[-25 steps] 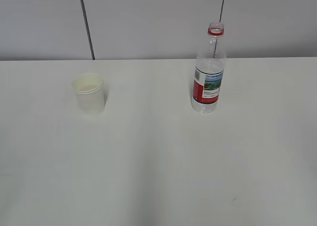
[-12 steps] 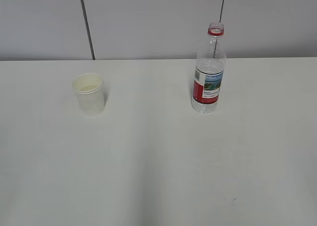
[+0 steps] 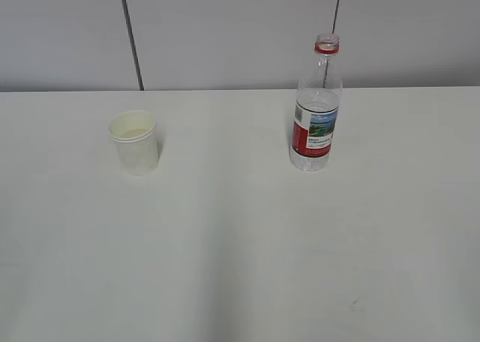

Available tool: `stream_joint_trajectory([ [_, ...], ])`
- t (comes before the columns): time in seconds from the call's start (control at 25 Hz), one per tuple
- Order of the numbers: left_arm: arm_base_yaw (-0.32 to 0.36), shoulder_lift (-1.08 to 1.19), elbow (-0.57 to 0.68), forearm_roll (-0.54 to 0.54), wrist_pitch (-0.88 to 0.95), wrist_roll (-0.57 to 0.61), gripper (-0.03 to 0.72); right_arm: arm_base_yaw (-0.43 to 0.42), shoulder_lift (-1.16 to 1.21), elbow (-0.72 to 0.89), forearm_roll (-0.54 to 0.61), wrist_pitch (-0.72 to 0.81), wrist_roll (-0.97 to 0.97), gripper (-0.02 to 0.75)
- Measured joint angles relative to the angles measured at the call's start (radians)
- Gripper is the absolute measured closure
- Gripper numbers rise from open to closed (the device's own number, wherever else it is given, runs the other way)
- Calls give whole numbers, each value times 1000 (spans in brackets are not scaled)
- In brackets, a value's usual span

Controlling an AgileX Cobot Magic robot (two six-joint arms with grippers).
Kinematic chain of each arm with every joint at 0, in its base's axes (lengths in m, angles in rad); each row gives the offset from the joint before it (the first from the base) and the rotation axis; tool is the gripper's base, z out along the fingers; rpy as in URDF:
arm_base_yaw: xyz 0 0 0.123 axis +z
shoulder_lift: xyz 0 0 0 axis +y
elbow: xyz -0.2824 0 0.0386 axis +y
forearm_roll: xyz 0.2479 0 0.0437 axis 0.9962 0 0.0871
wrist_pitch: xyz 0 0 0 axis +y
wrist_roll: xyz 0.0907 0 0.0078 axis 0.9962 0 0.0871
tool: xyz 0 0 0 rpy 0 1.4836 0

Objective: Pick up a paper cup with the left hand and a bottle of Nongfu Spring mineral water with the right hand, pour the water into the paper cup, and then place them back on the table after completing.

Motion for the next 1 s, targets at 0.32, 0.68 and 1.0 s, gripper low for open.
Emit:
stream_joint_trajectory([
  [0.32,0,0,0,0,0,0,450,0,0,0,0,-2,-2,166],
  [0.68,0,0,0,0,0,0,450,0,0,0,0,-2,-2,166],
  [1.0,0,0,0,0,0,0,450,0,0,0,0,-2,-2,166],
])
